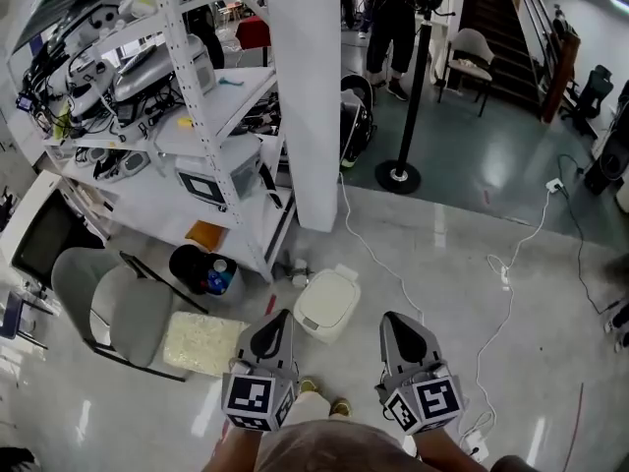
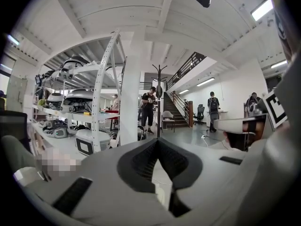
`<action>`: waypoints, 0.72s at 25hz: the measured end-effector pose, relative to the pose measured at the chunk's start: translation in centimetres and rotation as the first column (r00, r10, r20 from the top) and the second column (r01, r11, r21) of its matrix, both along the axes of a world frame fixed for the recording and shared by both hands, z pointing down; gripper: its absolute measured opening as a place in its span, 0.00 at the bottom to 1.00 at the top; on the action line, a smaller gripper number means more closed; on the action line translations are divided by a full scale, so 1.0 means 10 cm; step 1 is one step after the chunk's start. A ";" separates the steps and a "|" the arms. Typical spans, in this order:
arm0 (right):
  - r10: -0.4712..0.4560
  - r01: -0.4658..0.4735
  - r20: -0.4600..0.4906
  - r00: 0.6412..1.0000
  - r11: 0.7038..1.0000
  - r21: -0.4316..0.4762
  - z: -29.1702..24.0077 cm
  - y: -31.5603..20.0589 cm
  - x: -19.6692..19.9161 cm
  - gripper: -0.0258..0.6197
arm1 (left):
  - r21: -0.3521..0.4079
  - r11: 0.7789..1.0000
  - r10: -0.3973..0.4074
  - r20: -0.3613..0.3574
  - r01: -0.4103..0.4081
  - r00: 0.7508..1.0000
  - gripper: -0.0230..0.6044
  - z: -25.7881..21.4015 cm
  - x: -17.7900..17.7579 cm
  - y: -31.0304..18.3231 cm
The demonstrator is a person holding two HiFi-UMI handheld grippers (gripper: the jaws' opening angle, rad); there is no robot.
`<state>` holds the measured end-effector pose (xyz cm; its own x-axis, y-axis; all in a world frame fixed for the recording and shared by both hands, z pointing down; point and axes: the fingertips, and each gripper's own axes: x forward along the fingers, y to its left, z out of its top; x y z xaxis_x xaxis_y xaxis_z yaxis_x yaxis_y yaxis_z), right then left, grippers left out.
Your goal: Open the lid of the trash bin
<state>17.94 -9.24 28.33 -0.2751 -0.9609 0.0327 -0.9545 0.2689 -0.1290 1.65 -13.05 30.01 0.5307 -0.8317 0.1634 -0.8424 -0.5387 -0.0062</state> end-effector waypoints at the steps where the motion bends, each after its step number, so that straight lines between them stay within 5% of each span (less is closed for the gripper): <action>1: -0.005 0.005 0.003 1.000 1.000 0.007 -0.01 -0.04 -0.02 0.09 | 0.001 1.000 0.000 -0.006 0.000 1.000 0.03 0.00 0.00 -0.04; 18: -0.063 0.062 0.034 0.997 0.997 0.034 0.04 -0.69 -0.24 0.09 | 0.029 1.000 0.011 -0.042 -0.010 0.999 0.03 -0.03 -0.06 -0.71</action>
<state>15.54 -16.19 28.75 -0.3353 -0.9420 -0.0097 -0.9306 0.3328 -0.1525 1.01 -20.12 29.68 0.5454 -0.8300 0.1165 -0.8365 -0.5478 0.0131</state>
